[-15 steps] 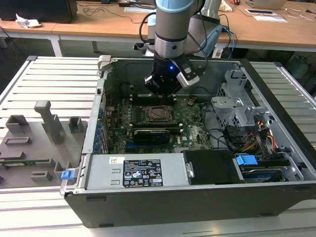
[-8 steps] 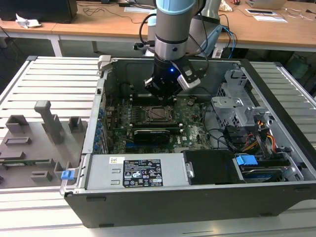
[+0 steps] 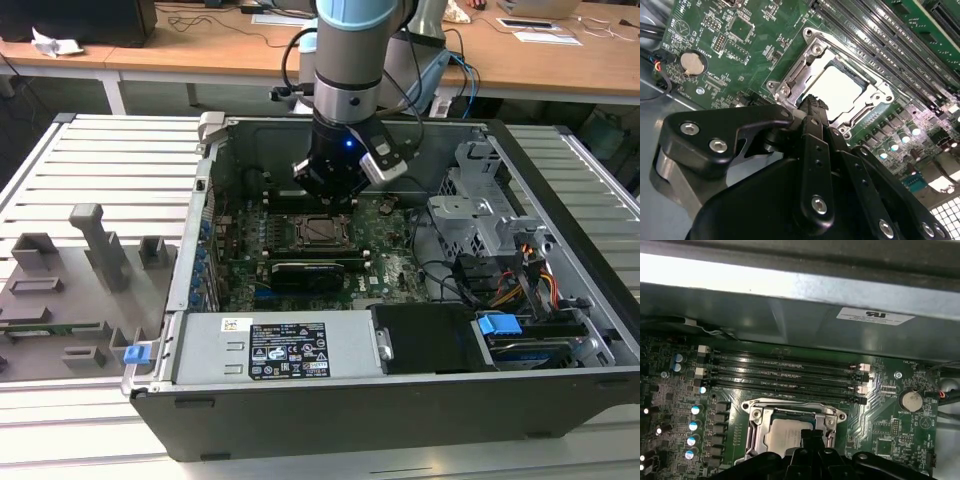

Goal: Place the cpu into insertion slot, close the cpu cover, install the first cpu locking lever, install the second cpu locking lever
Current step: 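Install the second cpu locking lever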

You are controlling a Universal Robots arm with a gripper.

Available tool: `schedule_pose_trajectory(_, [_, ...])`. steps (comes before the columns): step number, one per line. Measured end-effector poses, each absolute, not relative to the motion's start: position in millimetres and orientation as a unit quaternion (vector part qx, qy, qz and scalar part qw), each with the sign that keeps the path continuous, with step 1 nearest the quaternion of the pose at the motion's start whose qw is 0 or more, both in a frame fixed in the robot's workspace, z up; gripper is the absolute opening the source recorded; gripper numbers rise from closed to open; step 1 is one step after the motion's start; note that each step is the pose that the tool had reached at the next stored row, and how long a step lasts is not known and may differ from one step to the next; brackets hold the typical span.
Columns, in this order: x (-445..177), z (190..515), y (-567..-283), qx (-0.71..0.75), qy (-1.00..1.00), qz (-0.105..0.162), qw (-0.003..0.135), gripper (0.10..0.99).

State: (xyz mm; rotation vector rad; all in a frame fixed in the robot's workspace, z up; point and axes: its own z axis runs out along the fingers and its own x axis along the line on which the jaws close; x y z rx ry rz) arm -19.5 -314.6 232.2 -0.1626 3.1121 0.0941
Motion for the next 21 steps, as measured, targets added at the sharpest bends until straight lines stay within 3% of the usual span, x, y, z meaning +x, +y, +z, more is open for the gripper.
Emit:
schedule_pose_trajectory(7, [-19.5, 248.6, -314.7, -0.052, 0.998, 0.030, 0.012, 0.106])
schedule_pose_trajectory(21, [-19.6, 248.7, -338.1, -0.052, 0.998, 0.030, 0.012, 0.106])
